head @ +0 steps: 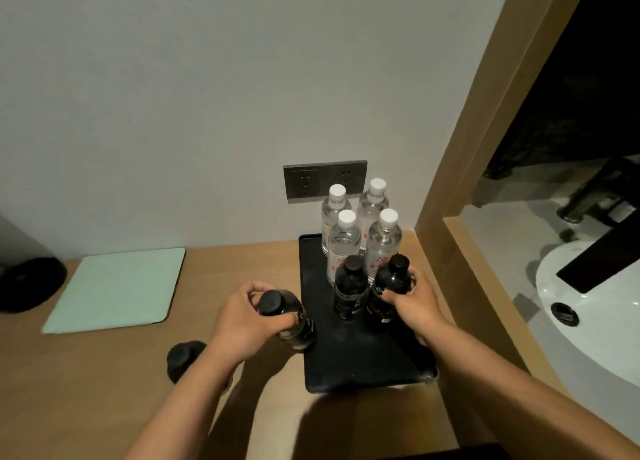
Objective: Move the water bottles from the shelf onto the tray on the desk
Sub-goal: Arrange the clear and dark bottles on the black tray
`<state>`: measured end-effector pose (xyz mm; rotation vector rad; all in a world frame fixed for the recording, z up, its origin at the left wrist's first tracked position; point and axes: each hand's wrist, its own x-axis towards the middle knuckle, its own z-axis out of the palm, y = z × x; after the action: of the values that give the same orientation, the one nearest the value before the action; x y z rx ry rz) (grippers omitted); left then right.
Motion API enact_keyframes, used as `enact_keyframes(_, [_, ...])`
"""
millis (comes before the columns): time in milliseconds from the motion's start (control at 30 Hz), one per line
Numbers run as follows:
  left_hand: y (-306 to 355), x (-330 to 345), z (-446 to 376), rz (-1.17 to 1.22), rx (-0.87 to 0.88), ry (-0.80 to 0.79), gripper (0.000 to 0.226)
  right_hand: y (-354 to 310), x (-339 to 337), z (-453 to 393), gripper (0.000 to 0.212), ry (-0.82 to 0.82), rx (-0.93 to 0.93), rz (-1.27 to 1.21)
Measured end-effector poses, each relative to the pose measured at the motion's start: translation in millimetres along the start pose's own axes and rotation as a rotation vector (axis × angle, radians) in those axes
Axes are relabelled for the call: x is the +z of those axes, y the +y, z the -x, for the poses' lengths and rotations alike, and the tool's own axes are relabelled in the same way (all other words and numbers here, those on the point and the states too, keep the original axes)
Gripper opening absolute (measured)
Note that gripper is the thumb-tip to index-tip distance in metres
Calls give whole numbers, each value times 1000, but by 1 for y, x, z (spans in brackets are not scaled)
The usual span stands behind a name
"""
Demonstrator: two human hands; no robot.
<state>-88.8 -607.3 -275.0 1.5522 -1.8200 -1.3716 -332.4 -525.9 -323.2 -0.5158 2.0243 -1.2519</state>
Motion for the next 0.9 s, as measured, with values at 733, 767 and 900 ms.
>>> enact_keyframes(733, [3,95,13,-97,68,-116,51,-42,-29,8,70,-28,-722,250])
enact_keyframes(767, [1,96,13,-90,69,-114,50,-52,-27,9,59,-69,-829,296])
enact_keyframes(900, [0,97,13,-75,83,-95,49,-78,-6,-3,47,-466,-893,864])
